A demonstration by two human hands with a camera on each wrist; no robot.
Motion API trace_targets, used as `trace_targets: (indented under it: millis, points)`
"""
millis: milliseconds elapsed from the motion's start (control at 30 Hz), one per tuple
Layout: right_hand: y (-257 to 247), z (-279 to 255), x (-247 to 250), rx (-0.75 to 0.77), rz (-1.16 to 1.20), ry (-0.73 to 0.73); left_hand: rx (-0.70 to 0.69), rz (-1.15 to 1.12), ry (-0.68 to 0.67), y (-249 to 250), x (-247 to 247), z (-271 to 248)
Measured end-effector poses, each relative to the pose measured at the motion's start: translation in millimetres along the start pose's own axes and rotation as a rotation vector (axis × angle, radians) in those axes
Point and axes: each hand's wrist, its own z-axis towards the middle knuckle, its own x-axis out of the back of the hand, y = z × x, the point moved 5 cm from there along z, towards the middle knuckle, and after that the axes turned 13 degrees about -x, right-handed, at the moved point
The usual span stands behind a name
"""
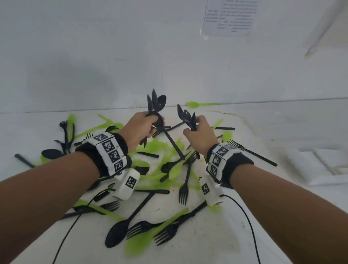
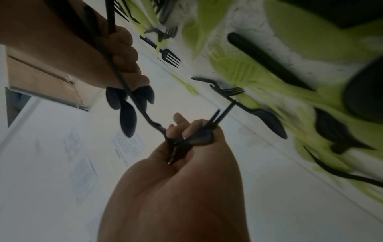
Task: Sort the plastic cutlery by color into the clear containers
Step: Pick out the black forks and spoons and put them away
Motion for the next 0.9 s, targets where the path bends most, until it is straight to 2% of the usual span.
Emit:
trace_targets:
  millis: [133,267,400,500,700,900]
  points:
    - [-1,17,-21,-0.04,-0.114,-0.015,-0.017,-0.023,0.168,-1,30,-16]
    - [-23,30,-47,0.077,-0.459,-0.102,-0.033,-0.002,0.35,-8,63,-30]
    - [-43,42,-75,0.162,-0.606,-0.213,-0.039,-0.005,0.441,-16,84,-37]
    - [-54,52,-97,0.215,-0.675,-0.257,-0.029,0.09,0.398,-17,85,-39]
    - [-54,74,-124,0.247,-0.843,-0.222,0.044,0.176,0.321,-26,77,-37]
    - [-59,79,-113,0.249,-0.763,-0.153,0.056,0.02,0.304,-29,74,-28]
